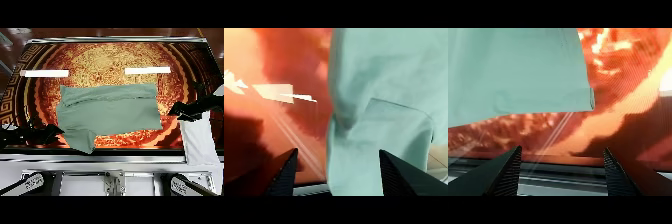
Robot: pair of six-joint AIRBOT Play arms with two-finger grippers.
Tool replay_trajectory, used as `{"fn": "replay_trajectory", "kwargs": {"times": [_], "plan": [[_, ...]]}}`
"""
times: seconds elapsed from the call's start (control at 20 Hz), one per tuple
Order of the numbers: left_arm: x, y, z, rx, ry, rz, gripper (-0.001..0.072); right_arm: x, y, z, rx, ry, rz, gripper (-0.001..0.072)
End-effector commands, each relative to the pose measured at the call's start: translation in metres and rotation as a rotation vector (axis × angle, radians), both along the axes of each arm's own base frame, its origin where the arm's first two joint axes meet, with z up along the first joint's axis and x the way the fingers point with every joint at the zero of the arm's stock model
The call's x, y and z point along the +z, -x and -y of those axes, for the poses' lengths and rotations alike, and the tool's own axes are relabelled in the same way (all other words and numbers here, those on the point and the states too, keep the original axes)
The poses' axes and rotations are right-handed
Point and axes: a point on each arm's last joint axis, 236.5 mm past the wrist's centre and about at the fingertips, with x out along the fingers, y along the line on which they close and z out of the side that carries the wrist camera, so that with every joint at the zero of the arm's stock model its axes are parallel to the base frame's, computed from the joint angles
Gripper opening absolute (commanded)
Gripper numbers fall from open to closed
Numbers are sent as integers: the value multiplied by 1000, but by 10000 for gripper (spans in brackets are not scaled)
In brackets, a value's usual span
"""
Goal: Fold the shirts.
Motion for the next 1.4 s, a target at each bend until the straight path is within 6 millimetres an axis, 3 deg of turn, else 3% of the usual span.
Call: {"fn": "replay_trajectory", "kwargs": {"times": [0.0,0.05,0.35,0.4,0.5,0.55,0.6,0.65,0.8,1.0,1.35], "plan": [[-8,-4,-5,13,-25,6,579,-1,-2,1,-11,2,1,637],[-10,-3,-2,-3,-22,2,511,-1,-4,2,-19,6,9,637],[-29,4,32,-135,-38,-32,503,-3,-17,13,-92,44,43,637],[-32,5,35,-143,-41,-37,439,-4,-15,16,-94,57,36,637],[-34,6,36,-148,-40,-44,203,-6,-12,22,-94,81,23,637],[-34,6,36,-147,-40,-43,182,-7,-12,22,-93,84,20,637],[-33,7,37,-158,-36,-40,81,-16,-6,24,-93,84,-18,637],[-31,8,38,-173,-31,-37,51,-24,-3,20,-112,60,-49,637],[-27,14,43,-223,-12,-25,36,-48,0,2,-128,-27,-104,637],[-26,13,43,-222,-13,-21,36,-83,14,-5,-135,-68,-216,637],[-24,16,45,-230,-1,-28,35,-116,10,-22,-157,-164,-283,637]]}}
